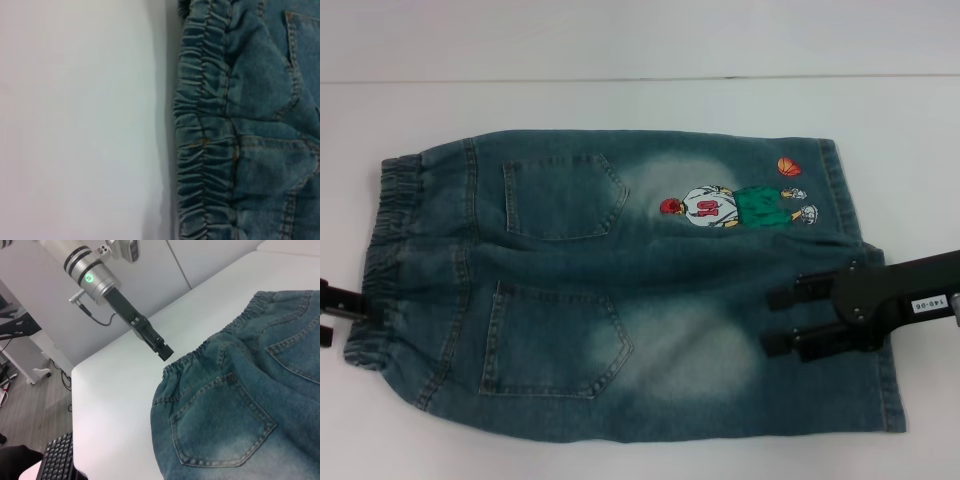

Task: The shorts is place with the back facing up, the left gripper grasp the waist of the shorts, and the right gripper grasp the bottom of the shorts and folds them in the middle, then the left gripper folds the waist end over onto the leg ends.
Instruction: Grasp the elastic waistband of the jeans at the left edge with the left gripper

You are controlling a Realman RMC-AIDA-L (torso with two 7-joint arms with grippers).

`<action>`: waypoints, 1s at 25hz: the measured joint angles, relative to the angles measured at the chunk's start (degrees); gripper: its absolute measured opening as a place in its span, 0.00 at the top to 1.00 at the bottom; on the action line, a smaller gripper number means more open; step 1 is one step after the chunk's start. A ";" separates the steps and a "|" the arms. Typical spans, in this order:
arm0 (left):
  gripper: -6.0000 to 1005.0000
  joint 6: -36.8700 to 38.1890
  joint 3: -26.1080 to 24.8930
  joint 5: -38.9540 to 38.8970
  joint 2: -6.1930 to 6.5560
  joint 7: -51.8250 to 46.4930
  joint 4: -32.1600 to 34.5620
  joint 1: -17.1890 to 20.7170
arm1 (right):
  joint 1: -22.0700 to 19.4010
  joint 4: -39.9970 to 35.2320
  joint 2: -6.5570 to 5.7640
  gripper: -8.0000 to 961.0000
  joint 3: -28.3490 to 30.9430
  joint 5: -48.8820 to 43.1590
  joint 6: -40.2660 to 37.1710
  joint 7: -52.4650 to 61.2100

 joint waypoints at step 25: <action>0.17 0.01 1.21 0.53 -1.06 -0.08 -3.12 -1.92 | 0.29 0.00 0.00 0.16 0.00 0.03 0.21 0.00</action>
